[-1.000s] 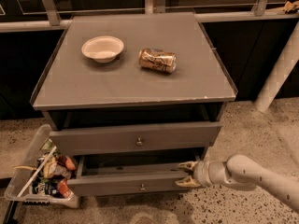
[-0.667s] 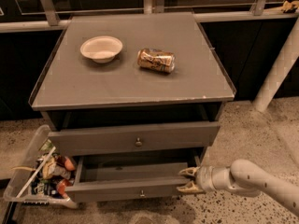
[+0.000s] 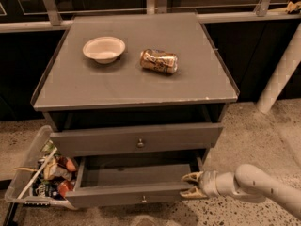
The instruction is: Open middle drawer
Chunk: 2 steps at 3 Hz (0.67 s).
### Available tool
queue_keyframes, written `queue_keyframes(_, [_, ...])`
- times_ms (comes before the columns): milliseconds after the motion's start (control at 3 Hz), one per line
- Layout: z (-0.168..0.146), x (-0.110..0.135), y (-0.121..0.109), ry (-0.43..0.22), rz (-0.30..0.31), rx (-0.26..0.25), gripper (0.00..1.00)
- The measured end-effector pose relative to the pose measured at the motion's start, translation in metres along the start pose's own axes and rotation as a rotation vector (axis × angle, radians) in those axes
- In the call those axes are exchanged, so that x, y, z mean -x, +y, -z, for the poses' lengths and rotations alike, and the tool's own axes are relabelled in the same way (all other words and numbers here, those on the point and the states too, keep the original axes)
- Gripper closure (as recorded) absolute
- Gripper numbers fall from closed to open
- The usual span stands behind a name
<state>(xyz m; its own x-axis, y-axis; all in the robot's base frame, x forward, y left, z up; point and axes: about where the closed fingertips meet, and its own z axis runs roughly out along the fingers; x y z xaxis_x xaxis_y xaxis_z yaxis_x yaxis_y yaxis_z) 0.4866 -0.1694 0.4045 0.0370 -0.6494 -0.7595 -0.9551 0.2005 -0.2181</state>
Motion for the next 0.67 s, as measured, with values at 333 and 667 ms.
queue_keyframes(333, [0.0006,0.0014,0.0018,0.0,0.0,0.0,0.59])
queue_keyframes(667, [0.0006,0.0014,0.0018,0.0,0.0,0.0,0.35])
